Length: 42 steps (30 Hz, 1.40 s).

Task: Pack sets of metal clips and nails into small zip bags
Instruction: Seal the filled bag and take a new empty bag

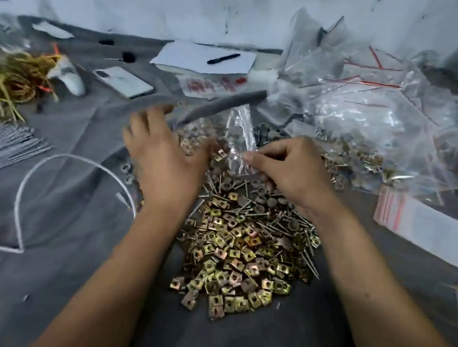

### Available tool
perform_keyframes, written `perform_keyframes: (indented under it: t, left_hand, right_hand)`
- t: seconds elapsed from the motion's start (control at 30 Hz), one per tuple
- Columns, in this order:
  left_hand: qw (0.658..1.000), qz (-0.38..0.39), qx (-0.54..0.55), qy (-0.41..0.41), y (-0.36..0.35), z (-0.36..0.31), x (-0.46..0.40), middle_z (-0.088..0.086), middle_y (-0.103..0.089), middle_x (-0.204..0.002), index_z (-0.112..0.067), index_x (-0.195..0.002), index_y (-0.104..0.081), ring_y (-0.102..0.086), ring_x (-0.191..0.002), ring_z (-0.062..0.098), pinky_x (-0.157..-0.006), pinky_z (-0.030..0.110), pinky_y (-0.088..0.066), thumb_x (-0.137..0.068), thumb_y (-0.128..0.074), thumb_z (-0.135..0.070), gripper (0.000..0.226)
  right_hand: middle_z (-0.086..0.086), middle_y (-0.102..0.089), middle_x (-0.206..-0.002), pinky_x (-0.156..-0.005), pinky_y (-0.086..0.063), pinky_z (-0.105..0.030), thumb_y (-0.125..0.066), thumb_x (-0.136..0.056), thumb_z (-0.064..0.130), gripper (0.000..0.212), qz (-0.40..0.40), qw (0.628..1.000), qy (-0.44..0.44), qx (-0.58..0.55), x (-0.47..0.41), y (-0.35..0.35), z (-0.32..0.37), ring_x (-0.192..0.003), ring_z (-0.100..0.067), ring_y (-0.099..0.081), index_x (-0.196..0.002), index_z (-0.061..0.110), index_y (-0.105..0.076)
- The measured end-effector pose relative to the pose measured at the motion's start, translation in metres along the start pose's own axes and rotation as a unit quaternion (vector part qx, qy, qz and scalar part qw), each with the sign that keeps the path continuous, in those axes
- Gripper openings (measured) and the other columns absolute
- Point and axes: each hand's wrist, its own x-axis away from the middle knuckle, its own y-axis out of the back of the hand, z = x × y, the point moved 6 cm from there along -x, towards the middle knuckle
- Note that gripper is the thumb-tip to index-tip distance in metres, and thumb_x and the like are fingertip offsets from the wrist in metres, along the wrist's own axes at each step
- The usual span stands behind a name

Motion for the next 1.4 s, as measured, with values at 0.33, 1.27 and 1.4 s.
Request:
perform_keyframes:
  t: [0.33, 1.27, 1.4]
  left_hand:
    - [0.929, 0.2, 0.289, 0.116, -0.05, -0.01, 0.02, 0.004, -0.073, -0.072, -0.013, -0.082, -0.074, -0.069, -0.062, 0.018, -0.057, 0.039, -0.06, -0.098, -0.069, -0.013, 0.017]
    - [0.876, 0.302, 0.372, 0.047, -0.055, -0.018, 0.022, 0.015, -0.072, -0.073, 0.003, -0.093, -0.069, -0.069, -0.056, 0.022, -0.053, 0.028, -0.057, -0.098, -0.067, -0.004, 0.009]
    - [0.863, 0.312, 0.392, 0.064, -0.056, -0.021, 0.026, 0.011, -0.069, -0.066, 0.004, -0.089, -0.066, -0.065, -0.052, 0.02, -0.05, 0.026, -0.054, -0.099, -0.064, 0.0, 0.011]
  right_hand:
    - [0.01, -0.067, -0.058, -0.043, -0.045, -0.018, -0.09, -0.071, 0.036, 0.028, -0.022, 0.994, 0.086, 0.072, 0.002, -0.009, -0.001, -0.044, -0.004, -0.057, -0.058, 0.027, -0.067]
    - [0.005, -0.058, -0.051, -0.039, -0.039, -0.018, -0.058, -0.088, 0.067, 0.06, 0.037, 0.997, 0.021, -0.069, 0.007, -0.018, -0.011, -0.039, -0.008, -0.051, -0.073, 0.009, -0.066]
    - [0.003, -0.063, -0.054, -0.044, -0.043, -0.025, -0.061, -0.101, 0.04, 0.039, -0.017, 0.998, 0.053, -0.013, 0.004, -0.013, -0.007, -0.045, -0.012, -0.052, -0.074, 0.013, -0.072]
